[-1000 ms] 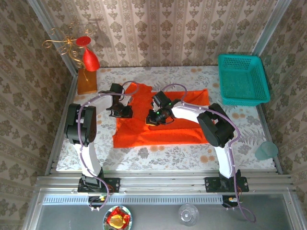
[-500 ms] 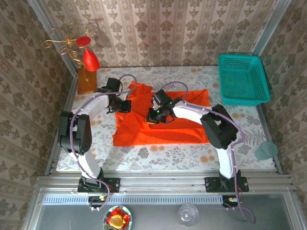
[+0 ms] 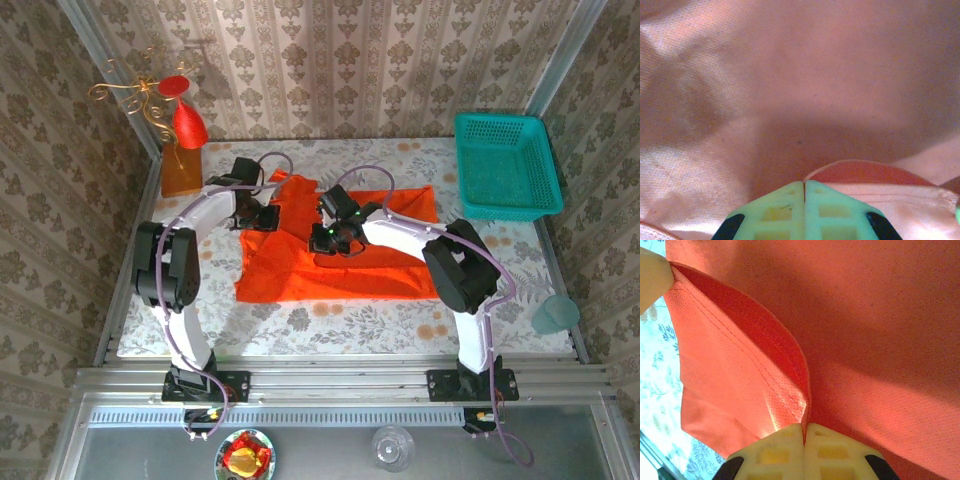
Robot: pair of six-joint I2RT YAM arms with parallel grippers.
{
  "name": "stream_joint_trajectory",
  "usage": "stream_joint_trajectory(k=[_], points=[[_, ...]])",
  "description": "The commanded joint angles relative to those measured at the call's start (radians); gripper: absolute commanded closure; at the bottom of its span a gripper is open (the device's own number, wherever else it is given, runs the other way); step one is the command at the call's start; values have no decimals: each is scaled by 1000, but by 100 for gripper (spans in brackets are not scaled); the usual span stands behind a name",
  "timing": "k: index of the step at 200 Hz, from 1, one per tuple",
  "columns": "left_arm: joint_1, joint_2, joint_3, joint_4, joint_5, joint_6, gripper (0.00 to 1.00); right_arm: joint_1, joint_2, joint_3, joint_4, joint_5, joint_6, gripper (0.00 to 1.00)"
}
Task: Fold the inside-out t-shirt
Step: Smooth out the T-shirt at the center of the table.
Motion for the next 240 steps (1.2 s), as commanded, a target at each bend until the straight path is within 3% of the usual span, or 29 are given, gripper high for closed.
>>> stream_joint_trajectory(k=[1, 119, 140, 152, 185, 206, 240], points=[[-5, 25, 46, -22, -25, 7, 100, 2, 2, 30, -48, 57, -36, 100], [-17, 176, 162, -51, -13, 12, 97, 1, 56, 78, -81, 141, -72, 100], [-26, 168, 176, -67, -36, 7, 84, 0, 46, 93, -113, 164, -76, 80], [-31, 136, 167, -72, -57, -4, 77, 1, 27, 93, -134, 176, -82, 75], [-33, 2, 93, -89, -96, -61, 67, 1, -56, 54, -175, 192, -108, 66], [-48, -95, -8, -102, -93, -107, 68, 1, -103, 17, -240, 143, -155, 66], [-116, -236, -229, -98, -86, -203, 83, 1, -122, -4, -354, 141, -329, 67]])
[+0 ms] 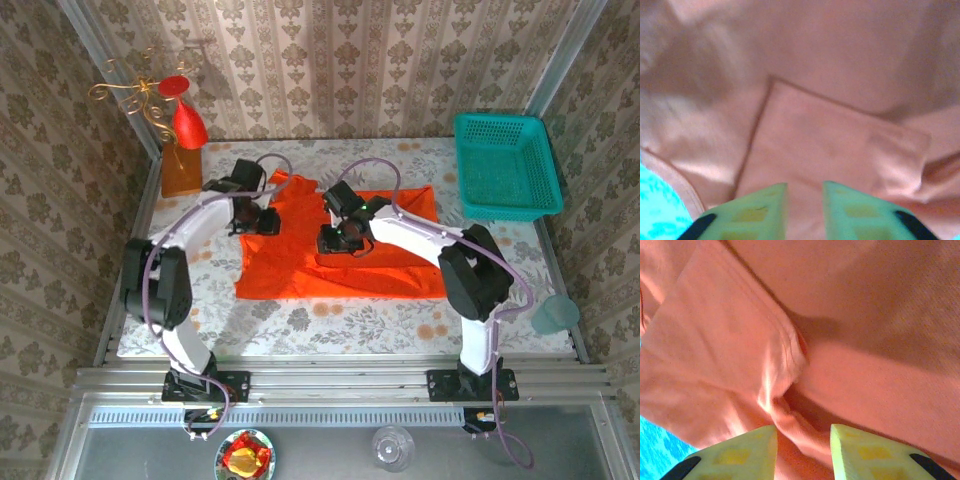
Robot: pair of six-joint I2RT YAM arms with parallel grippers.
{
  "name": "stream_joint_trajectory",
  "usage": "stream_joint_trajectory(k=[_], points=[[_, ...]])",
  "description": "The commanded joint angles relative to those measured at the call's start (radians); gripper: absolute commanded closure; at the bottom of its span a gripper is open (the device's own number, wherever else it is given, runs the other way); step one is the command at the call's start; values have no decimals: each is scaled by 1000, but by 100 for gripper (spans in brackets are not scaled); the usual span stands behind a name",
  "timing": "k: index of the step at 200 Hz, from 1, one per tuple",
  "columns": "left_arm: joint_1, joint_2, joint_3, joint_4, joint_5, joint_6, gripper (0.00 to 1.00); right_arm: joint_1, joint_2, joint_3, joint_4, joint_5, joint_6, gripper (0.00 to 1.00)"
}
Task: Fold the inside-out t-shirt
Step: Smooth out the T-shirt at the center of the table.
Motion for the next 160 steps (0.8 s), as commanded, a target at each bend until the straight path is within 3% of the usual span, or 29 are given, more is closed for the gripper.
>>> stream_joint_trajectory(k=[1, 29, 79, 160], points=[[-52, -64, -138, -41, 0, -92, 84, 1, -23, -13, -134, -9, -161, 67], [-118, -117, -298, 18, 34, -155, 90, 3, 28, 35, -213, -49, -383, 69], [-120, -78, -414, 73, -10, -212, 95, -5, 87, 37, -178, -170, -731, 68], [-119, -32, -440, 98, -20, -223, 95, -38, 242, 187, -258, -190, -873, 64]])
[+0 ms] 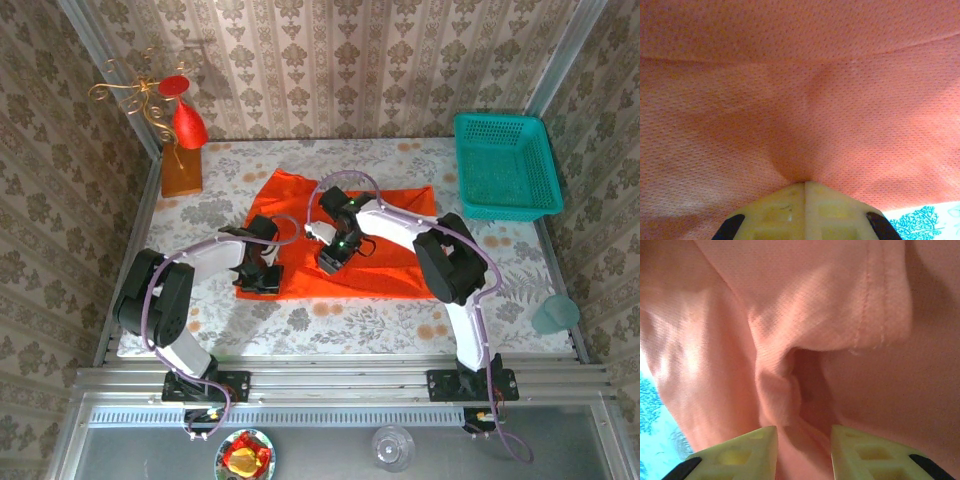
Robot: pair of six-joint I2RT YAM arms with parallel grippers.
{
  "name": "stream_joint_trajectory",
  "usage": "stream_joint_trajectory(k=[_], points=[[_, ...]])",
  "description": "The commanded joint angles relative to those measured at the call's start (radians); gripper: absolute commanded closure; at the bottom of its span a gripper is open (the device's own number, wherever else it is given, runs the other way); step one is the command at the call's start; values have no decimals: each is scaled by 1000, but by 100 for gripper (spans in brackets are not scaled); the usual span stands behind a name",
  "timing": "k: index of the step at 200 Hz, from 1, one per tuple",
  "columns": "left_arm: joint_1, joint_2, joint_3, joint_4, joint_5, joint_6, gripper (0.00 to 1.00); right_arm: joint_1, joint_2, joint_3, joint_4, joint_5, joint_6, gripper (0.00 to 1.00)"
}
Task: Fold the inside-out t-shirt
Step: Smooth out the T-shirt at the center of the table.
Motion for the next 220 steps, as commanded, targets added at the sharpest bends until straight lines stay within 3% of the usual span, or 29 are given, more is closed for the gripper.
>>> stream_joint_trajectory(k=[1, 58, 91, 116, 153, 220], points=[[2, 36, -37, 46, -31, -19, 95, -8, 34, 42, -58, -29, -74, 64], [2, 20, -56, 54, -35, -28, 96, -20, 90, 97, -140, -97, -129, 63], [3, 20, -65, 63, -29, -34, 96, -21, 75, 83, -147, -108, -138, 67], [3, 17, -67, 61, -32, -35, 96, -22, 55, 89, -154, -107, -138, 75], [3, 9, -75, 58, -38, -36, 96, -36, 35, 93, -128, -48, -114, 98], [2, 0, -93, 53, -45, -36, 96, -74, 30, 108, -108, -16, -96, 100]])
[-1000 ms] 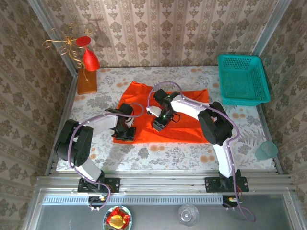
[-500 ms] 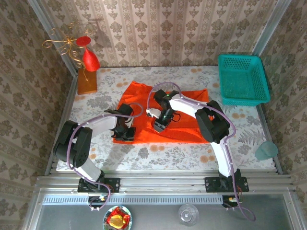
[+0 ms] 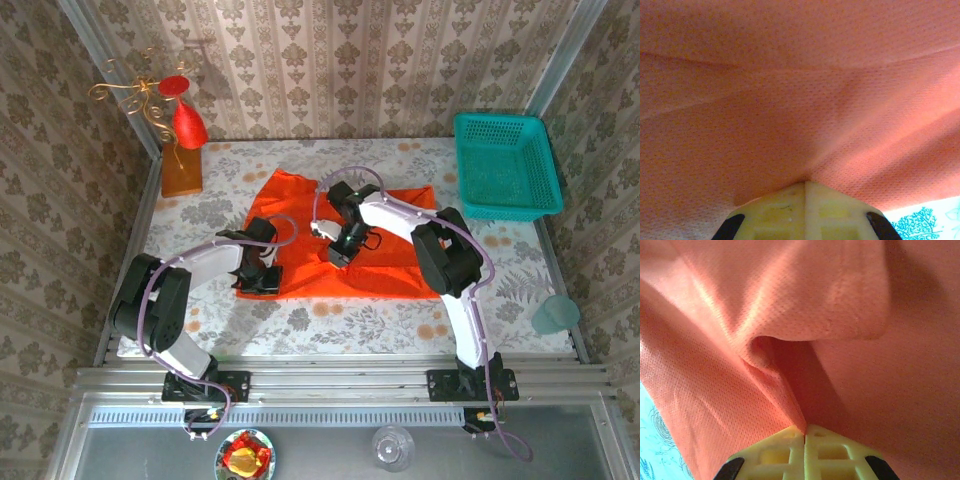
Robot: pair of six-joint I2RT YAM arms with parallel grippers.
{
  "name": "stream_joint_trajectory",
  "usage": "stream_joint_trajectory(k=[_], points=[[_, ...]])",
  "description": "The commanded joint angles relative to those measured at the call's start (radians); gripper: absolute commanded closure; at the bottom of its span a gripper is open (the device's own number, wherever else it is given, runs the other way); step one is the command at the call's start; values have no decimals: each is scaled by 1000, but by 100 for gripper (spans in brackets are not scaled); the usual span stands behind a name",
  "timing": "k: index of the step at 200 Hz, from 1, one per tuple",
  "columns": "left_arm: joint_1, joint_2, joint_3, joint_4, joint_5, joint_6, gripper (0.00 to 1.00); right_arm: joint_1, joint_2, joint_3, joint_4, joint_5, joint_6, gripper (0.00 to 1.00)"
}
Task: Fold the inside-out t-shirt
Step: Smooth out the T-shirt at the center of the table.
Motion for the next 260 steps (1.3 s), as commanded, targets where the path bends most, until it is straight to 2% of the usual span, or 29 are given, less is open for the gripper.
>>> stream_joint_trajectory(k=[1, 37, 71, 111, 168, 260], points=[[3, 35, -52, 9, -45, -14, 96, -11, -36, 30, -4, 29, 9, 100], [3, 22, -50, 3, -48, -16, 96, -13, -25, 34, 7, 52, 20, 100], [3, 11, -36, -17, -56, -12, 96, -15, -55, 30, -22, 48, 24, 87], [5, -4, -25, -37, -73, -7, 95, -79, -160, -90, -31, 96, 20, 77], [10, -3, -25, -46, -79, 1, 95, -168, -210, -236, -43, 111, -13, 67], [12, -8, -23, -52, -77, 2, 95, -172, -168, -234, -97, 131, -33, 68]])
